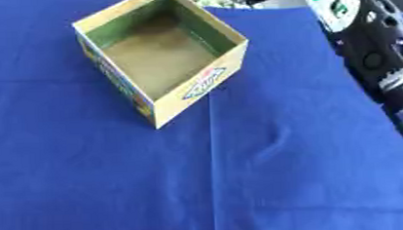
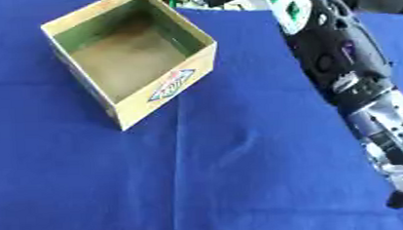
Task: Pick up objects on the table and place them in the box.
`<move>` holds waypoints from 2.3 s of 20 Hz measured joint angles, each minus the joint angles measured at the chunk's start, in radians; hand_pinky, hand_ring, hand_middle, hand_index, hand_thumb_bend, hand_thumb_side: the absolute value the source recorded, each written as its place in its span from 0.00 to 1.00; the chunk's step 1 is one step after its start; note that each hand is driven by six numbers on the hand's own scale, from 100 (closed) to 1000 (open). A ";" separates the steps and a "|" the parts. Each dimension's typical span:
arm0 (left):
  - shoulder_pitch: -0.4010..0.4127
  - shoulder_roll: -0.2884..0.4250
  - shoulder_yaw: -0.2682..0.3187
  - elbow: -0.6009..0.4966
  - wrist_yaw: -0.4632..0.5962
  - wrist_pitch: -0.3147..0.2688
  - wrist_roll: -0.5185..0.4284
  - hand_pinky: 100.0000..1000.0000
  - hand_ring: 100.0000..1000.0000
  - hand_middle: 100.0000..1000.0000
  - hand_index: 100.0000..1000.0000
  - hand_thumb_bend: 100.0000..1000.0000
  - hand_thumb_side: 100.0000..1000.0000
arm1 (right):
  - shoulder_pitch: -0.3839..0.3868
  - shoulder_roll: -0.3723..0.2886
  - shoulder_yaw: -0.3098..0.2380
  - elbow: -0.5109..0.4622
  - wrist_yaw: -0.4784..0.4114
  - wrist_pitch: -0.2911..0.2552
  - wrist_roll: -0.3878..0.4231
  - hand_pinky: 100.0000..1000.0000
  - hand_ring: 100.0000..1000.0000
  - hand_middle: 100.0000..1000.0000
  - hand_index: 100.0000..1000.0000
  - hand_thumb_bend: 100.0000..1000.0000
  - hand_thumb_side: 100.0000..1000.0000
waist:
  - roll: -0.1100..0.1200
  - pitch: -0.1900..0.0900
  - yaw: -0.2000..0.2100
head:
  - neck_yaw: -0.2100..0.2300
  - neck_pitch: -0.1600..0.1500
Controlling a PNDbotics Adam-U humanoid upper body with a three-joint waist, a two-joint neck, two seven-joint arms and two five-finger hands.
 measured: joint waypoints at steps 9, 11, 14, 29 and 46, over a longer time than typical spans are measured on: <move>-0.007 0.000 -0.001 0.000 0.007 0.000 -0.005 0.80 0.72 0.95 0.71 0.06 0.82 | -0.006 0.057 -0.029 0.117 0.150 0.000 -0.062 0.73 0.65 0.40 0.58 0.00 0.57 | -0.011 0.002 0.017 | -0.013 -0.018; -0.007 -0.001 -0.001 0.000 0.007 -0.001 -0.006 0.80 0.72 0.95 0.71 0.06 0.82 | -0.008 0.059 -0.033 0.127 0.171 -0.003 -0.069 0.75 0.67 0.46 0.65 0.04 0.57 | -0.013 0.002 0.017 | -0.013 -0.022; -0.007 -0.005 -0.002 0.000 0.007 0.001 -0.008 0.80 0.72 0.95 0.71 0.06 0.82 | -0.011 0.059 -0.034 0.134 0.200 -0.005 -0.075 0.78 0.76 0.64 0.86 0.17 0.59 | -0.013 0.002 0.017 | -0.013 -0.023; -0.007 -0.007 -0.006 0.000 0.007 0.005 -0.013 0.80 0.72 0.95 0.71 0.06 0.81 | -0.026 0.044 -0.024 -0.010 0.254 0.011 -0.063 0.84 0.82 0.73 0.91 0.50 0.77 | -0.012 0.001 -0.002 | 0.005 -0.023; -0.006 -0.007 0.001 0.000 -0.003 0.004 -0.001 0.80 0.72 0.95 0.71 0.06 0.81 | 0.228 -0.176 -0.151 -0.550 -0.222 0.223 -0.143 0.73 0.74 0.58 0.80 0.20 0.69 | 0.012 -0.002 -0.052 | 0.069 -0.023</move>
